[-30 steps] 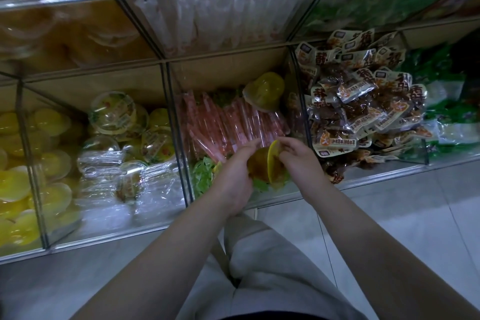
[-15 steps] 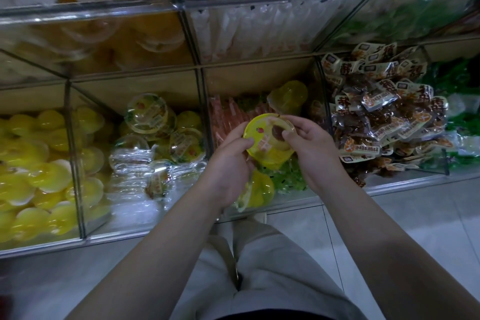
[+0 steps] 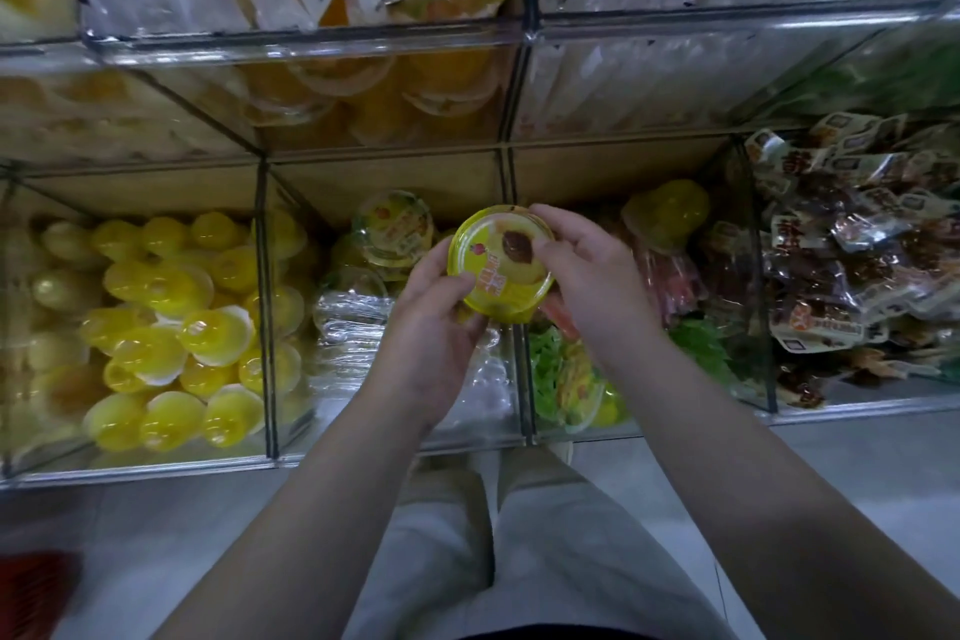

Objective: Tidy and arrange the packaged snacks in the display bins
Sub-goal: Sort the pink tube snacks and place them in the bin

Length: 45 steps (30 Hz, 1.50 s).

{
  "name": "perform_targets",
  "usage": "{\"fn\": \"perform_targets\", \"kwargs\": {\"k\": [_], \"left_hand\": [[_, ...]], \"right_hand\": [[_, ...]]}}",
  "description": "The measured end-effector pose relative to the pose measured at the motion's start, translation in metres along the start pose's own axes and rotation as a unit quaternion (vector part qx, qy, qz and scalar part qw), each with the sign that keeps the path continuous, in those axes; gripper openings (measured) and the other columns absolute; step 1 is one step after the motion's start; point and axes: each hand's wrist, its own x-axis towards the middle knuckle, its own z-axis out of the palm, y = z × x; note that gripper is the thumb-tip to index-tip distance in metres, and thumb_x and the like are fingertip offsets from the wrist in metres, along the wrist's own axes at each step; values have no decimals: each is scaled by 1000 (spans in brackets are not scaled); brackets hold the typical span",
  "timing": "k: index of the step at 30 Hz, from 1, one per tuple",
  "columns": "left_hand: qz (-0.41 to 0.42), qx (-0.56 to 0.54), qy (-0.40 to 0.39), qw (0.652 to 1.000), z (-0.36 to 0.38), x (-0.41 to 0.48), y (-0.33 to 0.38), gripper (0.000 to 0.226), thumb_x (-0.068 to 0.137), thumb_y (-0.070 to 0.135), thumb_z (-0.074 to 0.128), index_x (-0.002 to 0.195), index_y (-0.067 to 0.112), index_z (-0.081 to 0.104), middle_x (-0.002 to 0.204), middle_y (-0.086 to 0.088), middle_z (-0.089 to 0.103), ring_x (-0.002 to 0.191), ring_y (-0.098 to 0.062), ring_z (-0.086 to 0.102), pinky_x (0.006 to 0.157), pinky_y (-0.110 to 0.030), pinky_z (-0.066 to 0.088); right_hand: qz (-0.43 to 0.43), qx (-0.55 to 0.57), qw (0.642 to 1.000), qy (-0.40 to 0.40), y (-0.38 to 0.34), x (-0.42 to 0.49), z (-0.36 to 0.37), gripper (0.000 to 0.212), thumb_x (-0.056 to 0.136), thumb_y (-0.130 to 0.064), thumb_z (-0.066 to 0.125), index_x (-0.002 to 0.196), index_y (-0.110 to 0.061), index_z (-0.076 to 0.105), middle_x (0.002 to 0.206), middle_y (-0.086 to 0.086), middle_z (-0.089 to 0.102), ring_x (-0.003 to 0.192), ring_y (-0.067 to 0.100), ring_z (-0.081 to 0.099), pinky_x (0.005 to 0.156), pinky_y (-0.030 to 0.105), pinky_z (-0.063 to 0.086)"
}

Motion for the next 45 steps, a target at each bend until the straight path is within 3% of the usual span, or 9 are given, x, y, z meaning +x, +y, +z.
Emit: {"fn": "perform_targets", "kwargs": {"k": [3,6,13,18,28,33,37,41,45], "left_hand": [[-13,4,31,999,-13,0,6,44,94,2,43,137,9,50,113,-7,65,97,-16,61,90,-33,46],[-24,18,45,999,-27,3,10,42,95,3,43,136,9,51,111,-6,66,92,-14,64,86,-31,48],[-56,60,65,994,-51,23,11,52,89,13,54,139,8,46,113,-4,66,92,-11,65,85,-30,45],[-75,103,67,990,-60,36,6,36,94,6,49,130,12,54,106,-4,71,91,-11,70,67,-24,52],[-81,119,54,988,-65,41,-3,32,93,1,48,122,13,56,113,-7,69,107,-16,65,74,-21,53],[-73,127,49,988,-60,39,-1,39,95,1,45,134,4,46,119,-9,64,117,-18,59,87,-27,48],[-69,125,32,989,-51,31,4,44,99,7,42,141,20,40,125,7,59,112,0,57,90,-21,45],[-57,113,22,992,-35,22,9,61,101,13,43,155,22,15,158,3,26,139,-7,34,96,-19,37],[-33,93,-8,995,-10,14,11,56,103,10,38,154,22,19,147,8,37,121,-2,51,86,-14,48]], "right_hand": [[3,-21,1000,-15,4,3,19,37,93,-15,59,130,-22,59,127,-3,62,117,10,57,100,29,46],[6,-64,998,-16,7,5,35,43,94,-23,59,137,-23,53,132,-5,57,120,11,53,93,24,44],[13,-133,991,-11,19,8,69,52,94,-26,58,143,-21,41,145,0,38,124,7,37,102,24,31],[30,-171,985,15,36,9,92,66,94,-29,58,150,-14,27,152,4,23,142,18,20,113,30,21],[60,-162,985,8,46,19,92,51,96,-35,54,141,-14,42,145,5,37,136,19,33,112,33,29],[46,-120,992,-18,40,16,88,42,99,-34,50,136,-16,47,128,-8,39,114,1,34,97,22,28],[15,-75,997,-15,34,9,86,44,99,-31,51,140,-16,48,136,-8,46,133,9,38,110,29,31],[-5,-55,998,-20,22,0,76,53,100,-30,50,150,-18,34,157,-7,30,143,4,27,119,31,25],[-25,-38,999,-10,11,-8,59,49,101,-28,48,148,-22,38,153,-9,37,139,2,32,114,25,28]]}}
